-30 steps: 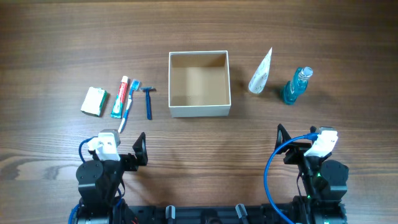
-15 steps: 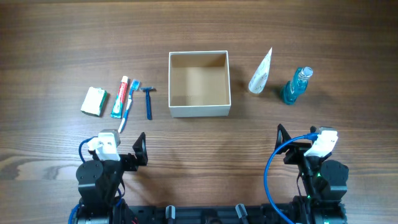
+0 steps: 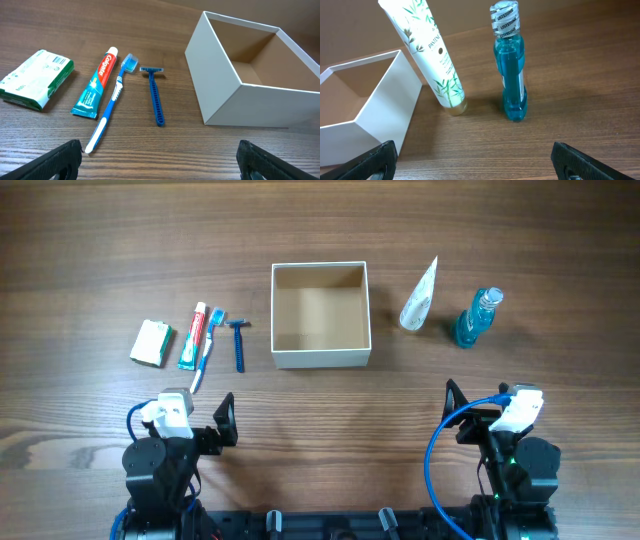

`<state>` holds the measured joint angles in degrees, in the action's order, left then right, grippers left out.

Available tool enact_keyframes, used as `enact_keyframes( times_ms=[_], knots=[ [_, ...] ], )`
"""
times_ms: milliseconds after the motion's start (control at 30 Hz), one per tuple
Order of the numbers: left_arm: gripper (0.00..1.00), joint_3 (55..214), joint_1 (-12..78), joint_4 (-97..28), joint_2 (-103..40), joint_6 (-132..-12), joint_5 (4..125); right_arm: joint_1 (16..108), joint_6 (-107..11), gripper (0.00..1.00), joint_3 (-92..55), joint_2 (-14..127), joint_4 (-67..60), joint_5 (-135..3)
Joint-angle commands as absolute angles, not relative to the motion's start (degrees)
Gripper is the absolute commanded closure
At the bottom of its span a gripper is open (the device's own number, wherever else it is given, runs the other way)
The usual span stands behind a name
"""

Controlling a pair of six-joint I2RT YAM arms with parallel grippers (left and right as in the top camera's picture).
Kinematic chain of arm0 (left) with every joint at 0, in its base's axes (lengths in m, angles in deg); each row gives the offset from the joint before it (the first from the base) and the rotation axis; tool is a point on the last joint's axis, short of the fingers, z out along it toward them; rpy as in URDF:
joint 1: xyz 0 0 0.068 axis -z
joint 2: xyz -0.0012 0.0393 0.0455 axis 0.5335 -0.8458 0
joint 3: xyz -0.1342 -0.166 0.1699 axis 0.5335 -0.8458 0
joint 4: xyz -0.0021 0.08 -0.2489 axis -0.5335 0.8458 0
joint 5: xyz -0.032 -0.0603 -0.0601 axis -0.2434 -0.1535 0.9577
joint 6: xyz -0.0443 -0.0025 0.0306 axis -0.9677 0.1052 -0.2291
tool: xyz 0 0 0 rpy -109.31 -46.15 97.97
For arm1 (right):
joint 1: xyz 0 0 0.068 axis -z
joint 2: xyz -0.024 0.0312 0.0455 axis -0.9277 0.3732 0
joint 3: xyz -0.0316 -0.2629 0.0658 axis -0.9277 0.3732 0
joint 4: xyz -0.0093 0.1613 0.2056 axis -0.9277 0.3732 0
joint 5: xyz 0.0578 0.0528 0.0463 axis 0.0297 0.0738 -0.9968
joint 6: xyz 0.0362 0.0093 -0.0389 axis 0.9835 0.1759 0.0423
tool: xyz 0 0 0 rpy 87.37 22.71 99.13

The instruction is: Pack container

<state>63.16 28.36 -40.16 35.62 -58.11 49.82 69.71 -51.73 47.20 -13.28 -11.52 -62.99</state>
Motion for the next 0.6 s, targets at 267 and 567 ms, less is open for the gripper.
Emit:
enact_keyframes(
  times_ms=[267,567],
  knots=[
    [0.0,62.53,27.95,-40.16,36.14,-57.41,51.35,69.93,-49.34,0.0,47.22,-14.0,-12.06,-63.6],
    [0.0,62.53,27.95,-40.16,36.14,-57.41,51.35,69.93,-48.32,0.0,34.68,-7.2,-15.36,-69.5]
  ],
)
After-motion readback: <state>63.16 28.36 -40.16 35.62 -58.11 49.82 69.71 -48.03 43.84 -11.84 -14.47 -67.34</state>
